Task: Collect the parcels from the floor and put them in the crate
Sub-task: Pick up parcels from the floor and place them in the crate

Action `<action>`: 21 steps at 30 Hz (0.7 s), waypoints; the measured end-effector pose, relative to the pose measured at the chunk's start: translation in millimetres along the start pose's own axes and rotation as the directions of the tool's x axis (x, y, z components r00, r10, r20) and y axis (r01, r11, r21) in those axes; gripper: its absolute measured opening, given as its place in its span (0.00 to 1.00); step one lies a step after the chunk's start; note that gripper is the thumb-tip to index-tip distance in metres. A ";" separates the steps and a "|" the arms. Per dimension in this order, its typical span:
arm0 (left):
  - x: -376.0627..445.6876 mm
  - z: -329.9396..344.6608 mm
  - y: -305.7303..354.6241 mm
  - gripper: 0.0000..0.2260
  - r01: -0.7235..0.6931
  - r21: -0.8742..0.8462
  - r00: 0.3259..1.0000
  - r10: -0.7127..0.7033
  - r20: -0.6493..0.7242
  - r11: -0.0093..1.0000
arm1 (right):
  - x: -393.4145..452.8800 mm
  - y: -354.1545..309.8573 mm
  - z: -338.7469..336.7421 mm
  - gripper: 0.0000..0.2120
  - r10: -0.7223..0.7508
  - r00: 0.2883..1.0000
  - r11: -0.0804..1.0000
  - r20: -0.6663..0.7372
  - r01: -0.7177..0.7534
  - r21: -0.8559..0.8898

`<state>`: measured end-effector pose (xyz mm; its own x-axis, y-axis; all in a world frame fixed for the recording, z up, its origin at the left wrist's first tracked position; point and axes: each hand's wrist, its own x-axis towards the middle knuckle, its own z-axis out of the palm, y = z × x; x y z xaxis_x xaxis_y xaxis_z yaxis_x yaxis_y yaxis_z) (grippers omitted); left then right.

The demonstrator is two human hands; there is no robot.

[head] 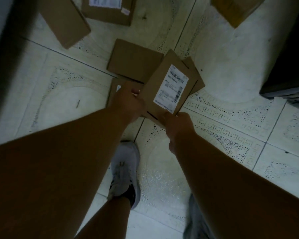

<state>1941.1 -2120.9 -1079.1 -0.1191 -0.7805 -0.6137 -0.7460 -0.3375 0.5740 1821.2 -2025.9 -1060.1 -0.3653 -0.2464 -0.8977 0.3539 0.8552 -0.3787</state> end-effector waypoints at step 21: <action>-428.6 -149.8 -25.6 0.13 0.430 -0.461 0.670 -0.617 -0.413 0.776 | -353.0 45.2 21.8 0.12 -0.440 0.711 0.448 0.549 0.703 -0.552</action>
<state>2109.4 -1856.6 -749.6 0.6511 -0.5323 -0.5410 -0.3282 -0.8402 0.4317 1984.9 -1910.2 -765.3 0.0571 -0.8017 -0.5950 -0.5735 0.4615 -0.6769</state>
